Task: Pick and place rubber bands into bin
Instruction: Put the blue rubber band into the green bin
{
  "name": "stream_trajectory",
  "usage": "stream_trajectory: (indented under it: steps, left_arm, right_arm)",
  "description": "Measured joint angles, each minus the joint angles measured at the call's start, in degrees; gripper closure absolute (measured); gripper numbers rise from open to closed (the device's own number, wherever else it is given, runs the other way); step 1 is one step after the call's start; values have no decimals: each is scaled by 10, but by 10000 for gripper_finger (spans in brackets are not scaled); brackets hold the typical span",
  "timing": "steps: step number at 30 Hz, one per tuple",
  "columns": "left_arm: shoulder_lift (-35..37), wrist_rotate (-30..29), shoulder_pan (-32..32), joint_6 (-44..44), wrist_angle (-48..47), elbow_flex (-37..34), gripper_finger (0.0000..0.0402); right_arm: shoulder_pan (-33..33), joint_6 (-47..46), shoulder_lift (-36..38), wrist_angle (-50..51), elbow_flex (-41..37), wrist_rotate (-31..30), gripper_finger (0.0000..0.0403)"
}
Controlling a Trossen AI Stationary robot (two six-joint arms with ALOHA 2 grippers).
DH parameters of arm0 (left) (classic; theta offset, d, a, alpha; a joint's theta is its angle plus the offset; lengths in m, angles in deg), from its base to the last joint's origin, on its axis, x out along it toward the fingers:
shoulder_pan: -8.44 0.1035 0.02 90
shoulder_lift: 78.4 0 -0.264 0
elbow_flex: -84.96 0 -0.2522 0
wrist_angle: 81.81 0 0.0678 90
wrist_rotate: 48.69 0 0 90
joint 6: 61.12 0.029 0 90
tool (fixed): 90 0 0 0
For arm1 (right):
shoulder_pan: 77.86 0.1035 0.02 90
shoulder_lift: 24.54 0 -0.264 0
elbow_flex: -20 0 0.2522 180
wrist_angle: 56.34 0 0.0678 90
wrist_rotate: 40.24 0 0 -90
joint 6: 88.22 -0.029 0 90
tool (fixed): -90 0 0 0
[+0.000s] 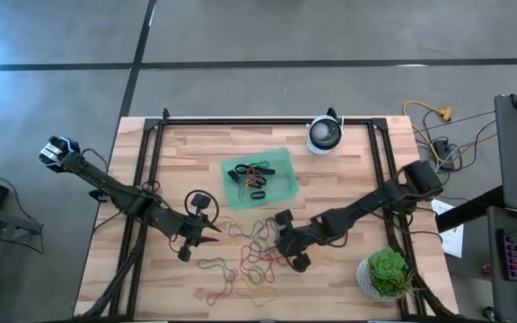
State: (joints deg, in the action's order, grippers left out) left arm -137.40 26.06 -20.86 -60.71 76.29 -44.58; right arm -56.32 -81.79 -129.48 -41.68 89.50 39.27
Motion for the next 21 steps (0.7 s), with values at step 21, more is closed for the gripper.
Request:
stream_trajectory:
  steps: [21]
  left_arm:
    - [0, 0, 0, 0, 0, -3, 303]
  right_arm:
    - [-36, -52, -21, -12, 0, 88, 346]
